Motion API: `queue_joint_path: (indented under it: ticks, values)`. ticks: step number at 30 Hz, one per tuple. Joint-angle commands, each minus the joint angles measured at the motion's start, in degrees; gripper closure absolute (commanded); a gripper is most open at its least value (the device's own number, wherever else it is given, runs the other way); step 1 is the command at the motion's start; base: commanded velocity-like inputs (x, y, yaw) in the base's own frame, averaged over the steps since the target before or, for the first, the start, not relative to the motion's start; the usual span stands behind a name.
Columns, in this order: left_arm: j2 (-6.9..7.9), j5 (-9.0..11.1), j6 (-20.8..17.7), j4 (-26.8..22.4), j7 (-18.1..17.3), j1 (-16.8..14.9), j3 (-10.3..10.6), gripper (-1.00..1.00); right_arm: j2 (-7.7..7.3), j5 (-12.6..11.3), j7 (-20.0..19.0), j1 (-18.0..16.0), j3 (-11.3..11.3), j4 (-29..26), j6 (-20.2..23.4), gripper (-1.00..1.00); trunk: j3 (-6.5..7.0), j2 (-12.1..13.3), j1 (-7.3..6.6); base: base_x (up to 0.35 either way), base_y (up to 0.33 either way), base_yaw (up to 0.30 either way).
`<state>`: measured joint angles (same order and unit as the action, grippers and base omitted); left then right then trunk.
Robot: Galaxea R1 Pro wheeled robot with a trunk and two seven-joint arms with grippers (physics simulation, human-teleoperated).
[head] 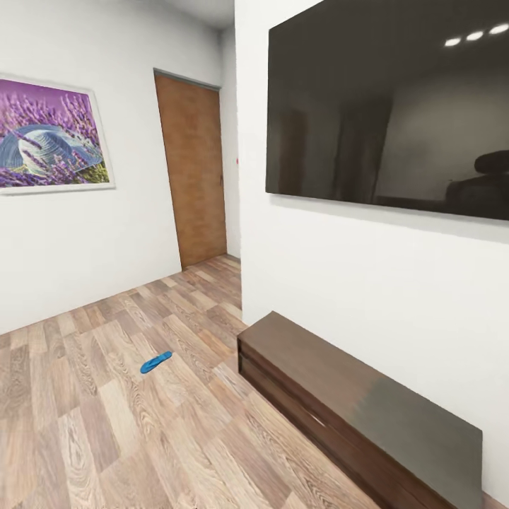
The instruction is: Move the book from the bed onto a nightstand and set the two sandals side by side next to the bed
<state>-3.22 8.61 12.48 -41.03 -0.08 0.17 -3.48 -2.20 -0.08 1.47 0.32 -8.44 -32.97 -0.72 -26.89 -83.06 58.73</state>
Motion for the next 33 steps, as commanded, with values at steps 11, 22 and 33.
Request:
queue_joint_path:
  ticks: [11,22,33]
  values:
    - [-0.03,0.4,0.0,0.0,0.0,0.0,0.0,-1.00,0.15,0.3,0.1,0.0,0.1,-0.1,-0.1,-1.00,-0.04,0.0,0.00,0.000,0.000,0.294]
    - [-0.03,0.4,0.0,-0.1,0.0,0.0,0.0,-1.00,0.18,0.4,0.1,0.0,0.2,-0.1,-0.1,-1.00,-0.04,0.0,0.00,0.000,0.000,0.294]
    - [-0.03,0.4,0.0,-0.1,0.0,0.0,0.0,-1.00,0.19,0.4,0.1,0.0,0.2,-0.1,-0.1,-1.00,-0.04,0.0,0.00,0.000,0.000,0.294]
